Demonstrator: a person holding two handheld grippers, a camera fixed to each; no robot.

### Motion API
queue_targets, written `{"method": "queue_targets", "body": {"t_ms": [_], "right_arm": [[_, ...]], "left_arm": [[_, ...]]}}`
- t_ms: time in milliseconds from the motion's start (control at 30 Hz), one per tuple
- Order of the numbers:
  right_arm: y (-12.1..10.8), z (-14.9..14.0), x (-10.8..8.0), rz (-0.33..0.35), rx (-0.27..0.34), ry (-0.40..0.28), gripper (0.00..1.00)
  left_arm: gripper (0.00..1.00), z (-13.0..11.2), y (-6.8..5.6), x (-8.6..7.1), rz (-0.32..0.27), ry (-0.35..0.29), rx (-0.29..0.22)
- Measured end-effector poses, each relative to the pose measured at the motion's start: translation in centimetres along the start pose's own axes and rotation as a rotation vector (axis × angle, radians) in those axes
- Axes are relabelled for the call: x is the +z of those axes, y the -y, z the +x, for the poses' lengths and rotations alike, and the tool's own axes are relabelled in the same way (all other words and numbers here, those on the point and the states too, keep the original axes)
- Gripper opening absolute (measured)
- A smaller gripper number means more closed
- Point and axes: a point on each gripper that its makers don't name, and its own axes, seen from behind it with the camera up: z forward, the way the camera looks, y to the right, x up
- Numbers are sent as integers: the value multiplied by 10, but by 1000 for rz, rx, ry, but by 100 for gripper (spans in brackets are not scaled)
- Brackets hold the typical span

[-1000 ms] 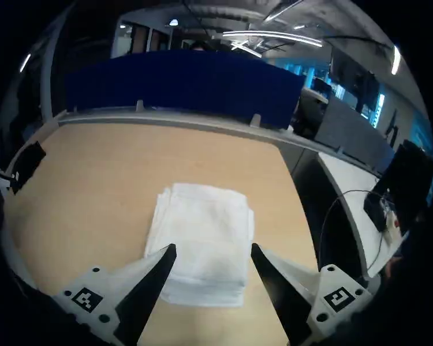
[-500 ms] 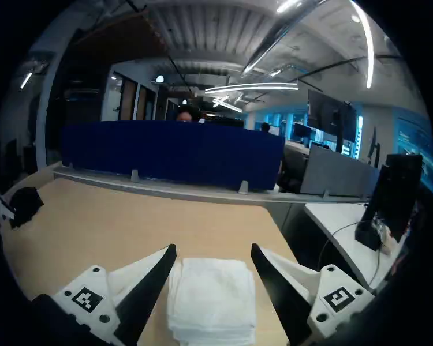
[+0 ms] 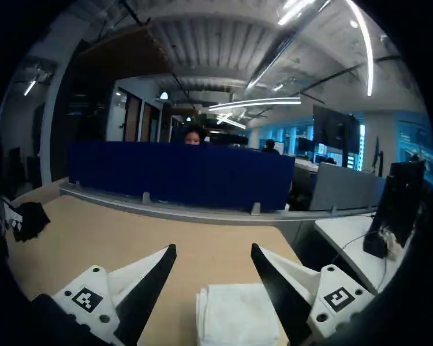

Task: Fold towel

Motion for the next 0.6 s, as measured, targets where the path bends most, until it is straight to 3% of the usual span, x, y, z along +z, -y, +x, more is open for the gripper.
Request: {"method": "queue_targets", "body": {"t_ms": [367,600], "right_arm": [[51,32,8,38,-27,-60,100],[79,49,12,51,45,-99,100]], "left_arm": [[85,57,36,4,68,-153,1],[85,86,54,3,103,-240,17]]}}
